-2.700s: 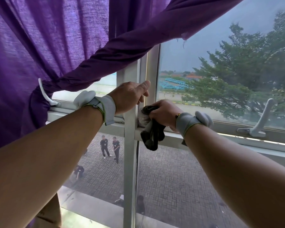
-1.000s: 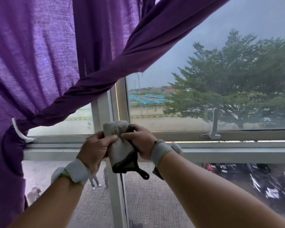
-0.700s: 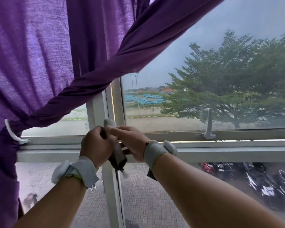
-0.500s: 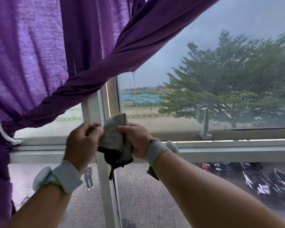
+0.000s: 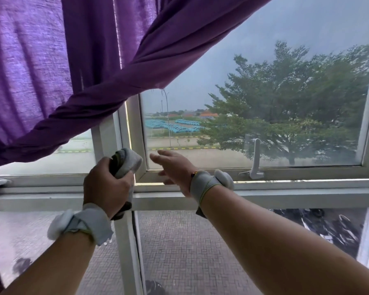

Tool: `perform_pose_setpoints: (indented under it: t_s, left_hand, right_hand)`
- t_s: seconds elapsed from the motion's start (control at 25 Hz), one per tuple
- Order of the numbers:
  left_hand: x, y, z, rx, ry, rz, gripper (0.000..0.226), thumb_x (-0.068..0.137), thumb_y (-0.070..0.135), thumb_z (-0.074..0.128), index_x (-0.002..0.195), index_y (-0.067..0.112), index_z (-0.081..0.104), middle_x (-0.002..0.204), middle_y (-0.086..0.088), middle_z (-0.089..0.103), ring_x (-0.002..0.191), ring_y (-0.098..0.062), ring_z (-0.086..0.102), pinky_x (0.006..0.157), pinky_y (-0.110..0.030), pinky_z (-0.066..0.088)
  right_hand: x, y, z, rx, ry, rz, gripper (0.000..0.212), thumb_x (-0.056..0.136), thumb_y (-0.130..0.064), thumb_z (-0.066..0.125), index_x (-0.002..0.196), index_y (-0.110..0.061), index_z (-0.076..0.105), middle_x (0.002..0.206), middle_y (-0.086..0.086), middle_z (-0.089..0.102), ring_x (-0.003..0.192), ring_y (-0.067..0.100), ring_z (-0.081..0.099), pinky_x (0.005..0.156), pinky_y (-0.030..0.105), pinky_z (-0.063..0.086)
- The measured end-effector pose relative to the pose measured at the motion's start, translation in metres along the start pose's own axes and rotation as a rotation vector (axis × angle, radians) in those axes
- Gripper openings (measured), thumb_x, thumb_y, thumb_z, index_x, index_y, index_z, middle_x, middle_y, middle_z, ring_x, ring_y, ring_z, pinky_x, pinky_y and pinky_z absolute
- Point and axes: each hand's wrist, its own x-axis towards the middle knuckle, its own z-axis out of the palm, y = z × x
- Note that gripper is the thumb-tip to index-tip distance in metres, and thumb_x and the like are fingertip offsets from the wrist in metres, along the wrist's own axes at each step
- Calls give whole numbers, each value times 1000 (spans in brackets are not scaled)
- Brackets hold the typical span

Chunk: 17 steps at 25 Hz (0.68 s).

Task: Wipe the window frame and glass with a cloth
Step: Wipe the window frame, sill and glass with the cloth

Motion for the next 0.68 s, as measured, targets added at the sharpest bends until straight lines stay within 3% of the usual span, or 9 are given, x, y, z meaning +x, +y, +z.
perform_pose_setpoints:
  t_s: [0.12,0.24,0.44,0.52,0.68]
  left_hand:
    - [-5,4,23,226,45,168,26,75,15,71,93,5,55,88,-10,54,78,-28,50,67,-34,39]
    - [-10,-6,45,474,-26,259,31,71,11,73,96,2,56,89,-19,57,76,-40,58,61,-41,47]
    - [-28,-36,61,784,-175,412,23,70,12,79,88,8,65,72,-14,61,63,-34,56,48,-37,48]
    - [-24,-39,63,846,-155,445,18,72,8,76,88,11,67,73,-13,60,66,-34,55,47,-38,48]
    - [-9,-38,50,894,-75,459,8,73,-5,65,79,0,63,80,-22,52,71,-40,52,44,-42,45]
  right_hand:
    - [-3,1,-12,-103,44,-56,45,94,-41,55,131,-15,58,123,2,61,113,21,56,95,34,44]
    - [-4,4,-12,-206,30,-95,41,94,-45,52,121,-17,65,110,0,62,111,22,58,98,39,45]
    - [-10,6,-22,-271,-36,-111,42,94,-46,50,121,-17,64,122,6,65,110,24,60,94,38,47]
    - [-12,9,-37,-285,-54,-102,42,95,-46,50,120,-16,64,121,7,65,110,24,60,94,39,47]
    - [-16,11,-59,-292,-62,-101,43,95,-46,48,117,-13,65,119,9,65,108,26,61,94,41,48]
